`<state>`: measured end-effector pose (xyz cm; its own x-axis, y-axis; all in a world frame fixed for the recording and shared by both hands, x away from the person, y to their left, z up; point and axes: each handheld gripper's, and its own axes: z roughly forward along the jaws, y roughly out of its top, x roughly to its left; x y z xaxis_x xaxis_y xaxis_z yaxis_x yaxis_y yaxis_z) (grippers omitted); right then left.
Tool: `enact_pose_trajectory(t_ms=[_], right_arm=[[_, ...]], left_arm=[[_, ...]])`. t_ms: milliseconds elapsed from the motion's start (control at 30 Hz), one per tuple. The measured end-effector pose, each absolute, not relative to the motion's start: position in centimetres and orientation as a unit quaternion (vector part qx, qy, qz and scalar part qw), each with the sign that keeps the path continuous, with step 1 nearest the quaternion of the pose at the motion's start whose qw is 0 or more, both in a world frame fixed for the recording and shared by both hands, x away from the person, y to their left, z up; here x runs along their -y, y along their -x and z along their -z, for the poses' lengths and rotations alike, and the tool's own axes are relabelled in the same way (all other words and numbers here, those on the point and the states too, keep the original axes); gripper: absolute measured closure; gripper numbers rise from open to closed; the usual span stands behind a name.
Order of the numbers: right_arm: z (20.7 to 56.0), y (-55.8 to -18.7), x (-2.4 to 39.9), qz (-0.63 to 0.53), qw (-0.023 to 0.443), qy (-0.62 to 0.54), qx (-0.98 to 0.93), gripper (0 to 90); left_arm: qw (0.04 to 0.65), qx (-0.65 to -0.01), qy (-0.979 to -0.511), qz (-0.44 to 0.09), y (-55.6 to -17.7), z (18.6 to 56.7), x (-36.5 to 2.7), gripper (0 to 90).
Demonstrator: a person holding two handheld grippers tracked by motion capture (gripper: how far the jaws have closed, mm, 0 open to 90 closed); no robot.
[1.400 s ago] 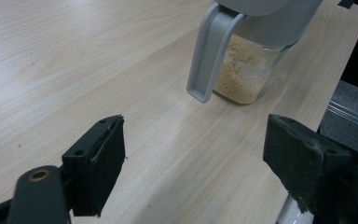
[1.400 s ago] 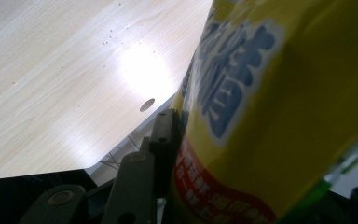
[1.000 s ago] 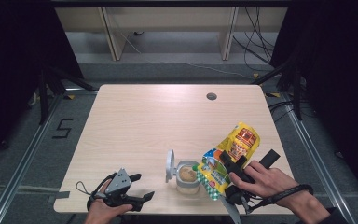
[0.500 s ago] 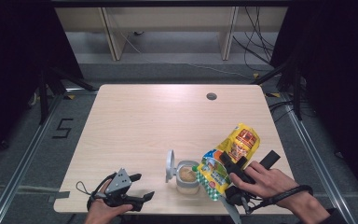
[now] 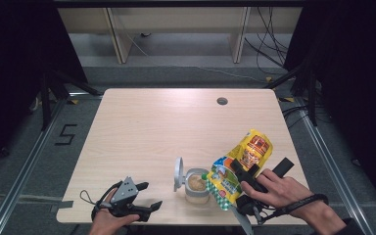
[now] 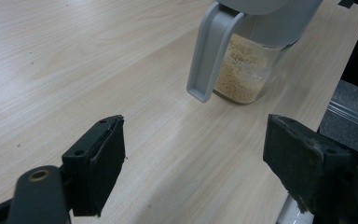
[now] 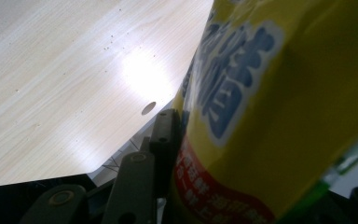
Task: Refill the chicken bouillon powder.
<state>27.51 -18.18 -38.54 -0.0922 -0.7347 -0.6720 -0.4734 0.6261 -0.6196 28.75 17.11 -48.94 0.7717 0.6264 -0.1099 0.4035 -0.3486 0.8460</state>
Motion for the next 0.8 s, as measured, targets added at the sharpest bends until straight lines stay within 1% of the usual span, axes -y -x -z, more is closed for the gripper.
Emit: enact_pose_trajectory(t_ms=[300,333,367,467,633,700,800], right_arm=[[38.66,-27.49,18.34,0.123,0.530,0.409,-0.733,67.8],[38.41,-27.66,18.16,0.134,0.524,0.432,-0.721,67.9],[38.52,-27.46,18.31,0.133,0.528,0.413,-0.730,67.8],[38.70,-27.48,18.35,0.119,0.530,0.406,-0.735,67.8],[38.67,-27.49,18.28,0.121,0.530,0.410,-0.733,67.9],[38.39,-27.65,18.12,0.137,0.526,0.430,-0.721,67.9],[38.94,-27.47,18.47,0.106,0.532,0.392,-0.743,67.9]], left_arm=[[0.475,-0.317,-0.812,-0.117,-28.75,48.96,-17.08,20.2],[0.475,-0.317,-0.812,-0.117,-28.75,48.96,-17.08,20.2],[0.475,-0.317,-0.812,-0.118,-28.75,48.94,-17.10,20.2],[0.475,-0.317,-0.813,-0.118,-28.75,48.95,-17.10,20.2],[0.475,-0.317,-0.813,-0.118,-28.75,48.94,-17.11,20.2],[0.475,-0.317,-0.812,-0.118,-28.75,48.94,-17.10,20.2],[0.475,-0.317,-0.812,-0.118,-28.75,48.90,-17.13,20.2]])
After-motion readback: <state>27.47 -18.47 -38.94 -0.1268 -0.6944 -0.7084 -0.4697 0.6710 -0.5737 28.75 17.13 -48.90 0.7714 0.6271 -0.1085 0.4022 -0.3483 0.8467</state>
